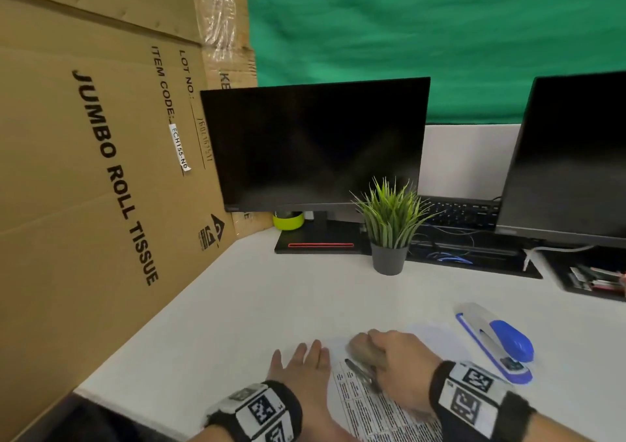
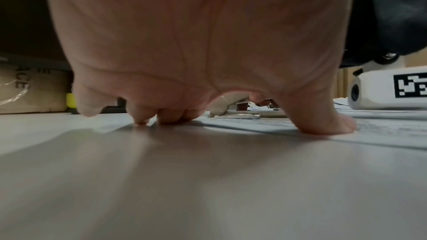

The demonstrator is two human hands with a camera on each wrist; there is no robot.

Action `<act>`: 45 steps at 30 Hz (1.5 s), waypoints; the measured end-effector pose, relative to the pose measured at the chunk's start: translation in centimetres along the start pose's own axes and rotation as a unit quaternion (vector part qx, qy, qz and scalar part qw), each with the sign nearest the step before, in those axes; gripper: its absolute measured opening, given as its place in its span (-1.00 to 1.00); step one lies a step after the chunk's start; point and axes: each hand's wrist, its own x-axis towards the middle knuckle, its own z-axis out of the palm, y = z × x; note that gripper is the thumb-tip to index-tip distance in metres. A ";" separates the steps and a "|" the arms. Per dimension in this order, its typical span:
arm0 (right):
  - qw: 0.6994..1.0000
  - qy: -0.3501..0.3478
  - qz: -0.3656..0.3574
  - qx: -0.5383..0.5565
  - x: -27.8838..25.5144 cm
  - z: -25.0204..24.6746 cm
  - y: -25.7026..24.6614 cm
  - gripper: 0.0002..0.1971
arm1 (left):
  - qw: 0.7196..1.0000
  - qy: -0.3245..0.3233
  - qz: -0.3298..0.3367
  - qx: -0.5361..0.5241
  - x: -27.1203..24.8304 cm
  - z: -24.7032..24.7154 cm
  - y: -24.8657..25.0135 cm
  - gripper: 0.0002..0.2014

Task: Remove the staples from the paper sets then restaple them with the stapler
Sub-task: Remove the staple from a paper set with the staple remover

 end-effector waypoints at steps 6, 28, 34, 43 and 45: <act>0.997 0.008 0.011 -0.070 -0.4 0.6 -1.2 -0.50 | 0.999 -0.024 0.002 0.029 0.7 -0.3 0.1 -0.20; 0.989 0.122 0.075 -0.017 4.9 0.0 -4.1 -0.68 | 0.995 0.030 0.025 0.093 1.5 -0.1 0.6 -0.36; 0.994 0.096 0.031 -0.028 4.0 -1.4 -1.2 -0.76 | 0.994 0.062 0.014 0.094 2.0 0.4 0.6 -0.45; 0.993 0.057 -0.014 -0.099 2.9 0.4 -1.2 -0.61 | 0.995 0.041 0.031 0.081 1.9 0.5 0.3 -0.32; 0.993 0.060 -0.005 -0.098 3.2 0.7 -1.6 -0.58 | 0.994 0.042 0.033 0.093 1.8 0.5 0.3 -0.35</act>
